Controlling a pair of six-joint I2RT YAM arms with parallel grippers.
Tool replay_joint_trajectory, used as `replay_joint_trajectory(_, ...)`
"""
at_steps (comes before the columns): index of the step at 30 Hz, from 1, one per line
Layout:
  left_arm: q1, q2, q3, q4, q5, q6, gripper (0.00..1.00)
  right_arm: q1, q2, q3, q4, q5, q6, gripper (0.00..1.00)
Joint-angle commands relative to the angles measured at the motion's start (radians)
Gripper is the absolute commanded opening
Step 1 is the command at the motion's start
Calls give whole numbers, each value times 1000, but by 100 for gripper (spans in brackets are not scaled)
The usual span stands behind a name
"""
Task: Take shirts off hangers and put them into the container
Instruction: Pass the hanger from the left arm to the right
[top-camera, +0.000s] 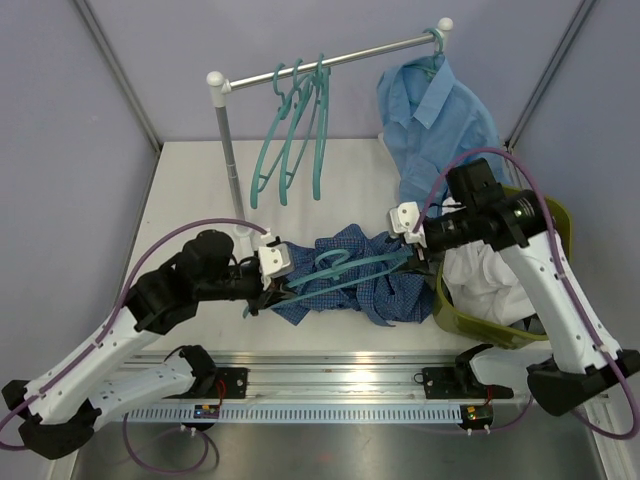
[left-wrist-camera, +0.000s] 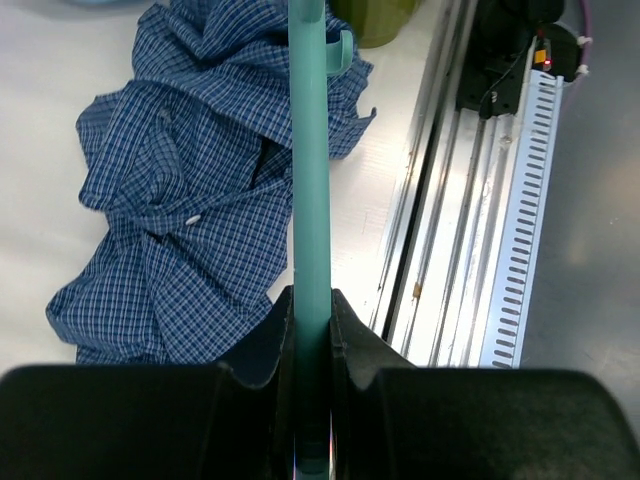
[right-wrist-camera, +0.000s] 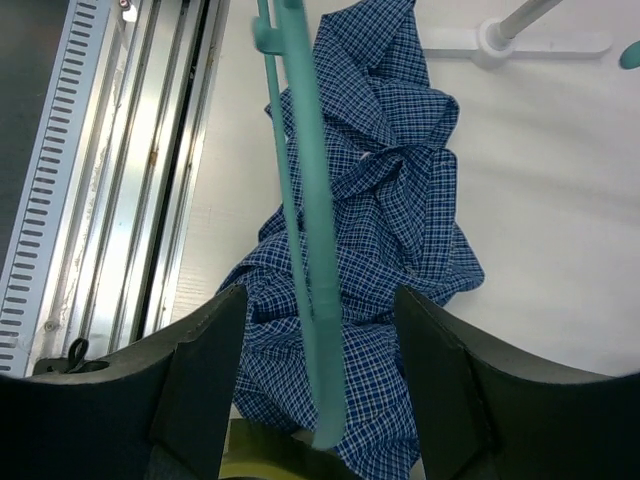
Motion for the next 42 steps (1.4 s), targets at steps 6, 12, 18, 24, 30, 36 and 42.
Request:
replay_joint_trajectory(6, -5, 30, 42, 99, 124, 48, 3, 2, 92, 14, -137, -117, -18, 65)
replay_joint_trajectory(12, -5, 11, 13, 187, 17, 25, 1, 24, 86, -26, -182, -145, -35, 48)
replay_joint_trajectory(18, -5, 4, -22, 266, -21, 25, 0, 25, 64, -46, -196, -135, -36, 30)
replay_joint_trajectory(24, -5, 19, -40, 286, -76, 4, 14, 25, 41, -38, -194, -134, -29, 4)
replay_joint_trajectory(30, -5, -73, -97, 367, -231, -47, 79, 9, -41, -69, -85, -16, 157, 0)
replay_joint_trajectory(36, -4, -213, -149, 344, -478, -52, 99, -92, -130, -101, 19, 101, 367, 0)
replay_joint_trajectory(42, -5, -341, -249, 312, -590, -67, 99, -183, -167, -172, 186, 260, 595, 0)
